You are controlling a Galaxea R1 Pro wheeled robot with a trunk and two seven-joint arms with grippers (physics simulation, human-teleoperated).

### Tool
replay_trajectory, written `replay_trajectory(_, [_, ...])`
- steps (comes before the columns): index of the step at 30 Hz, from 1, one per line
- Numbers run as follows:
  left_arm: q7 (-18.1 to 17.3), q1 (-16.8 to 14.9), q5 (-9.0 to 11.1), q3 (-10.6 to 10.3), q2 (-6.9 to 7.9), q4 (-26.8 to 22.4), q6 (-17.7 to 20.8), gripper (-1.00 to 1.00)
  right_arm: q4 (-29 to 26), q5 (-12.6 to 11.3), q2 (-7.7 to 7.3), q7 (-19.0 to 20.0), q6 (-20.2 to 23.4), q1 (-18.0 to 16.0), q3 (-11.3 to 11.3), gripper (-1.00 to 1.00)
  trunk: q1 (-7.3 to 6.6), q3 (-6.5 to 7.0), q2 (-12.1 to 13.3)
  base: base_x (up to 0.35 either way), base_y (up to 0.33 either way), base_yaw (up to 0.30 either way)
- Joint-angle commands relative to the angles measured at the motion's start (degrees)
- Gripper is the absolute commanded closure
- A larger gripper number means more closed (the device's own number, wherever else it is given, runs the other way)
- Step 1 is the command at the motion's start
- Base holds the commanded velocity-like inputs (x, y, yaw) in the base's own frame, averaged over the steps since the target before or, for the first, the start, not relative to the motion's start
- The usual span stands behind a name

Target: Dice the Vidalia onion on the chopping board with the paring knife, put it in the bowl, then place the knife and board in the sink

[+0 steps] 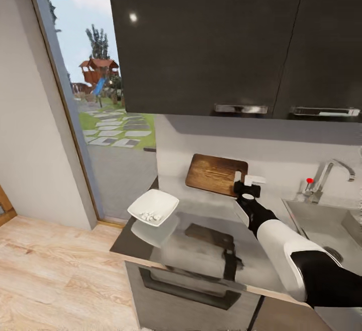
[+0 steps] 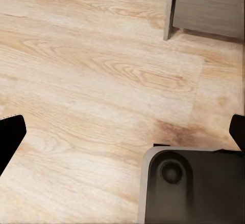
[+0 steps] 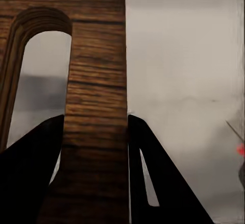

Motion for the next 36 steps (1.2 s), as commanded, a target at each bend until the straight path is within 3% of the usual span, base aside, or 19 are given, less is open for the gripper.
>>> replay_trajectory(1, [0.2,0.0,0.6,-0.5,0.04,-0.1,-0.1,-1.0,0.0,-0.7,0.05,-0.3,-0.3,-0.1,0.3,1.0,0.02,-0.08,-0.1,-0.149,-0.289,-0.031])
replay_trajectory(23, [0.2,0.0,0.6,-0.5,0.04,-0.1,-0.1,-1.0,0.0,-1.3,0.25,-0.4,-0.2,-0.1,0.4,1.0,0.02,0.97,-0.1,-0.128,-0.293,-0.18])
replay_trajectory(28, [0.2,0.0,0.5,-0.5,0.04,-0.2,-0.1,-1.0,0.1,-2.0,0.27,-1.2,3.9,-0.1,0.2,1.0,0.02,0.99,-0.1,-0.067,-0.294,-0.013])
replay_trajectory(29, [0.2,0.0,0.4,-0.5,0.04,-0.2,-0.1,-1.0,0.2,-3.2,0.26,-2.1,4.3,-0.1,0.2,1.0,0.02,0.99,-0.1,-0.017,-0.225,-0.001])
replay_trajectory(31, [0.2,0.0,0.4,-0.5,0.04,-0.3,-0.1,-1.0,0.5,-8.5,0.13,-5.9,4.8,-0.1,0.2,1.0,0.02,0.99,-0.1,-0.009,-0.123,-0.001])
replay_trajectory(34, [0.2,0.0,0.4,-0.5,0.11,-0.4,-0.2,-1.0,0.8,-20.2,0.03,-12.9,5.0,-0.1,0.3,1.0,0.02,0.99,-0.1,-0.002,-0.029,0.0])
replay_trajectory(36, [0.2,0.0,0.4,-0.5,0.17,-0.4,-0.2,-1.0,0.8,-23.3,0.14,-16.2,4.8,-0.1,0.3,1.0,0.02,0.99,-0.1,0.0,-0.007,0.0])
